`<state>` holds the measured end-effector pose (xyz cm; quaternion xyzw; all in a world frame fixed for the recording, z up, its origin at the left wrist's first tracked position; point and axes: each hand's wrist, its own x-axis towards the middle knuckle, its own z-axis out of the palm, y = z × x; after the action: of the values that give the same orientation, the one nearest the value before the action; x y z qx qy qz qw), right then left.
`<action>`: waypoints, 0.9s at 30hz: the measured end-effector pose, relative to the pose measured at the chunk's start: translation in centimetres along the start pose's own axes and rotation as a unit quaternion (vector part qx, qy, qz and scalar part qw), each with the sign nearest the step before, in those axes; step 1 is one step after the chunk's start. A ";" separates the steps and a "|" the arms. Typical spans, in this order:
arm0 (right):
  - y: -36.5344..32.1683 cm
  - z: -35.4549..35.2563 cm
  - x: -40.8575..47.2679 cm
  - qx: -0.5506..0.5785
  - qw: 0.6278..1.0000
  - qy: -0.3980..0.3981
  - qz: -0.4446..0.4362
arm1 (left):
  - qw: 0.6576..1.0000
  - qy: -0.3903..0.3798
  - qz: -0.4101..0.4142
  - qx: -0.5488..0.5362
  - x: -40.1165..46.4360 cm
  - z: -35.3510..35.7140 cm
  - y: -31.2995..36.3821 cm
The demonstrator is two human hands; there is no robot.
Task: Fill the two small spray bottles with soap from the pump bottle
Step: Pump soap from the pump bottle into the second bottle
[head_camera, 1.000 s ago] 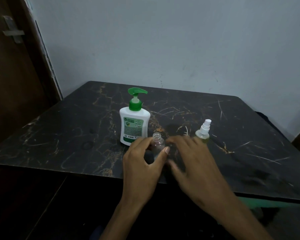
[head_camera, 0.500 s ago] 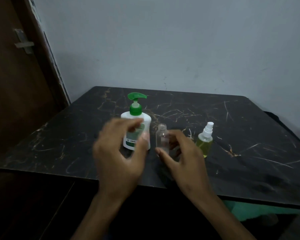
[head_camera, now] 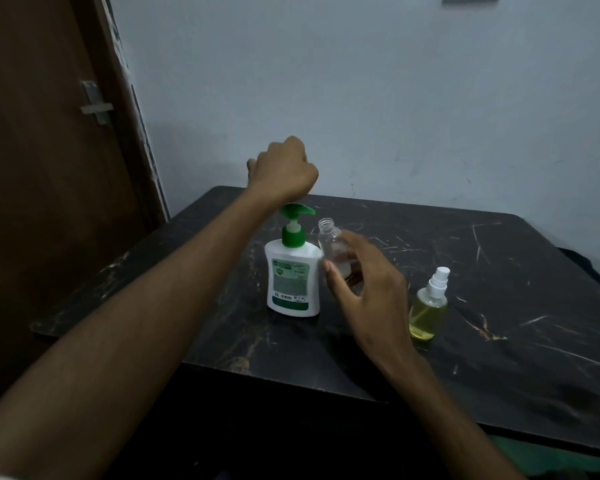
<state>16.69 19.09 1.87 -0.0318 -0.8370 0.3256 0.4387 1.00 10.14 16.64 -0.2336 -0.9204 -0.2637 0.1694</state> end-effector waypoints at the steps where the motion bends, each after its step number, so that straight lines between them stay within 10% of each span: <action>1: 0.1 0.1 0.0 0.002 1.000 0.003 -0.005 | 1.000 -0.004 0.001 0.017 0.1 0.3 0.0; 27: 0.0 -0.3 -1.8 0.032 0.999 0.031 0.002 | 0.997 -0.050 0.041 0.040 -0.5 2.5 -0.1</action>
<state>18.03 18.58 0.69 -0.0291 -0.8121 0.3520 0.4645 0.91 11.29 14.38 -0.2770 -0.9273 -0.2071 0.1433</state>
